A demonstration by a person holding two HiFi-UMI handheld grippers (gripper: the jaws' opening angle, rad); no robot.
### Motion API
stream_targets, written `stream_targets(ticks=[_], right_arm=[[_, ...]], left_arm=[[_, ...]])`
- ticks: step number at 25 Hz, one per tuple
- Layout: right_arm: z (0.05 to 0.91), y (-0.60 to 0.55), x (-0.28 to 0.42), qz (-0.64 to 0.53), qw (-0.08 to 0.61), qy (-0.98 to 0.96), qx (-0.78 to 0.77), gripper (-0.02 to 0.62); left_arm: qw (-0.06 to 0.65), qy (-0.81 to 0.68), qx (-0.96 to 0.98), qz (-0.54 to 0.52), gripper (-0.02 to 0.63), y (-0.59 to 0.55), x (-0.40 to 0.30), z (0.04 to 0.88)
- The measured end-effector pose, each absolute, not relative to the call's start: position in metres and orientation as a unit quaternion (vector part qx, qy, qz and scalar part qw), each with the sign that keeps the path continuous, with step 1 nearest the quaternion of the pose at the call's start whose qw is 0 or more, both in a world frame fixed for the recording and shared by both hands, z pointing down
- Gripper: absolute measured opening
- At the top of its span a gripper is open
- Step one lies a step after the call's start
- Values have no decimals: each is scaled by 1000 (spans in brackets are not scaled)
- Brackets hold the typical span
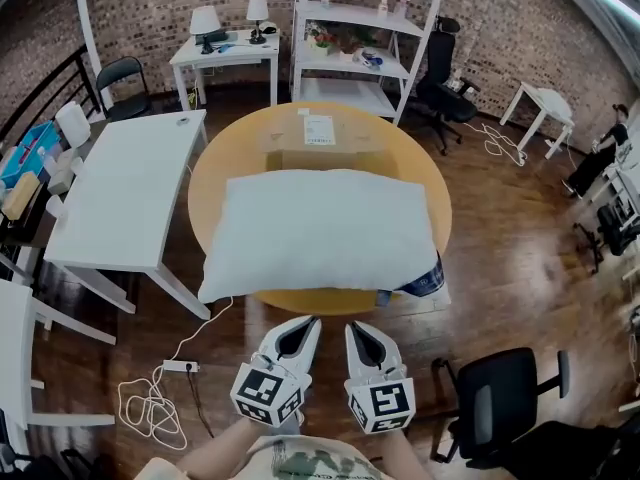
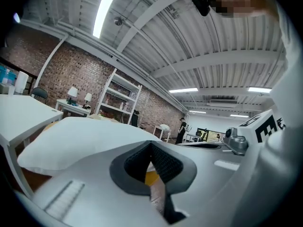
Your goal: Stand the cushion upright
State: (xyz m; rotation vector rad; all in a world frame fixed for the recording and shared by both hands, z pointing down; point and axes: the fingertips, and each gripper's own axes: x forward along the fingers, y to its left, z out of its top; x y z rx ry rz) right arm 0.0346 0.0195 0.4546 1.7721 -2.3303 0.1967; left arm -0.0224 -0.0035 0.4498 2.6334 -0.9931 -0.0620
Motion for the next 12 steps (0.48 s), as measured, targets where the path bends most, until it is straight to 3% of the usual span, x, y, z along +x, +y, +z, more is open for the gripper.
stream_targets(ticks=[12], right_arm=[[441,-35,6,56,120,-789,600,0]], left_arm=[[162,-357,919,-44,0,-58,-57,431]])
